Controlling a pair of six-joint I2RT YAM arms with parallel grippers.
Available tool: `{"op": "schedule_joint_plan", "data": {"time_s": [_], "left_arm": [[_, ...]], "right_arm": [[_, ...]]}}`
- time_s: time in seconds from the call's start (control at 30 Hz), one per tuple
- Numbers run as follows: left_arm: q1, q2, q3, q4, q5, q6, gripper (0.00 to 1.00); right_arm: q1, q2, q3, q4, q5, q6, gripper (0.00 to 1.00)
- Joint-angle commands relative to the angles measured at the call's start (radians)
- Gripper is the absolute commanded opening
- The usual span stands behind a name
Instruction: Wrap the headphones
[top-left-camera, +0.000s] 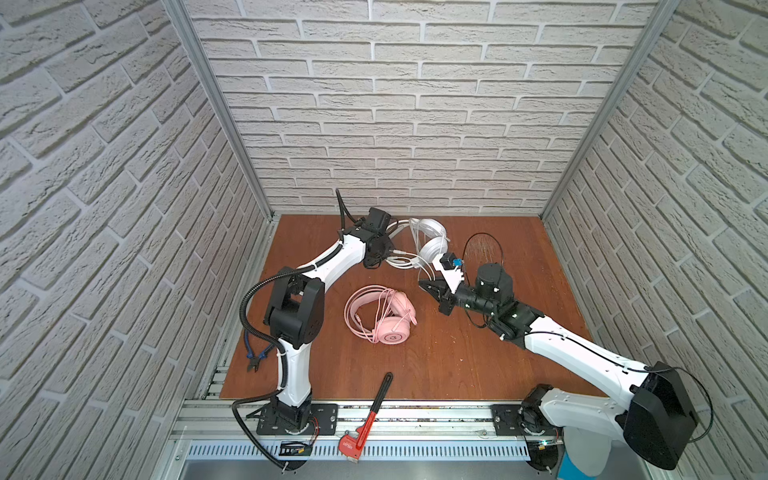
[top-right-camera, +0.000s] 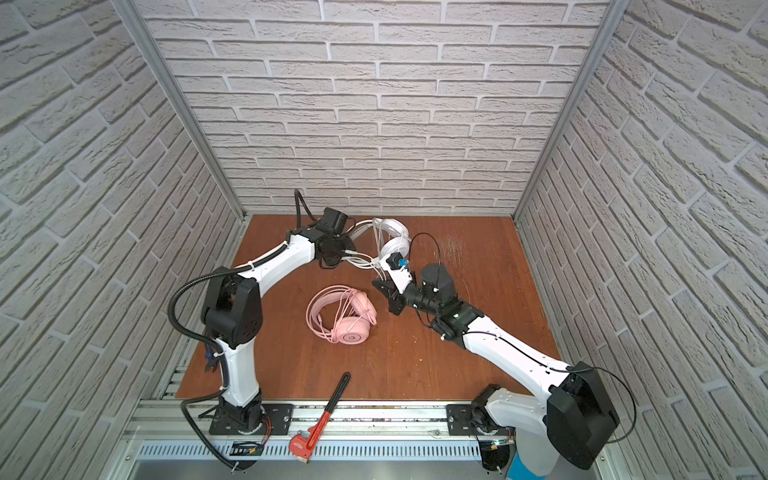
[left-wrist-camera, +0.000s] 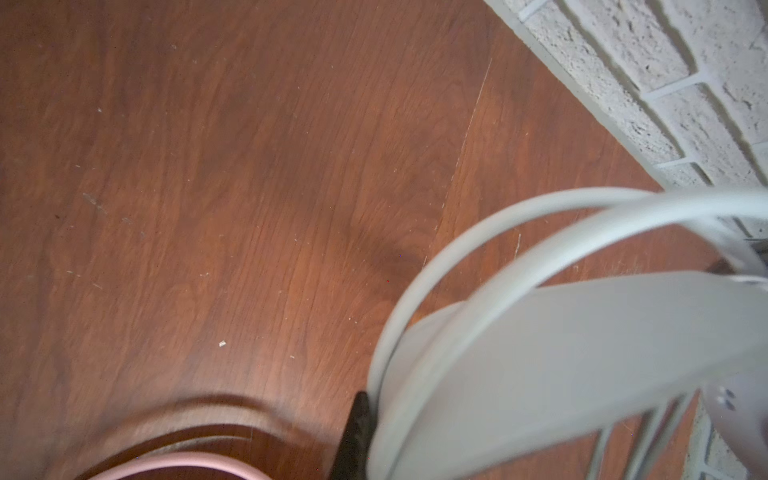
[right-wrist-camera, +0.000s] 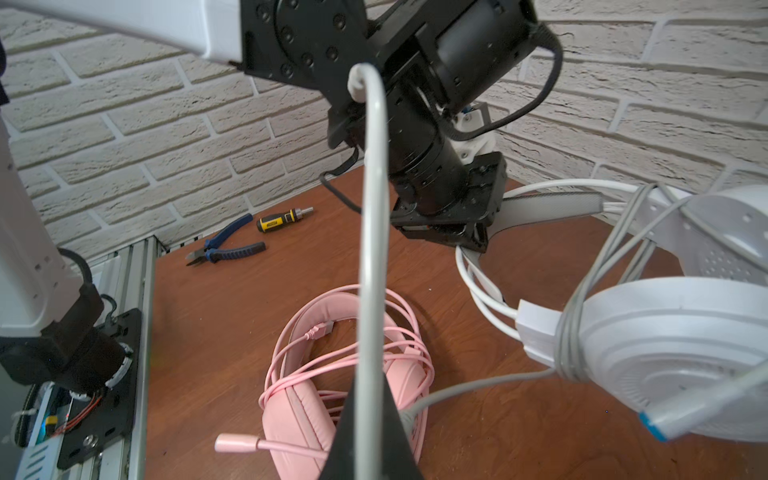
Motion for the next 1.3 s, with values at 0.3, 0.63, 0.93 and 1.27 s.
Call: {"op": "schedule_joint_plan", "data": {"time_s": [0.3,0.63,0.93,1.27], "left_arm": [[-0.079,-0.012,0.054,-0.017,-0.023,0.075,0.00],[-0.138,-0.007,0.084,-0.071,-0.041,0.130,0.00],[-0.196,0.012,0.123,-0.127,-0.045,0.157,0.00],[-0.210,0.003,0.120,-0.149,-0.055,0.160,0.00]], "right_arm": [[-0.108,0.130,0.209,-0.049,0.114,0.139,0.07],[-0.197,0.290,0.414,-0.258,0.123,0.185,0.08],[-0.260,0.410,0.541,-0.383,0.125,0.232,0.11],[-0.284,0.458,0.617,-0.501,0.127,0.243,0.19]]}}
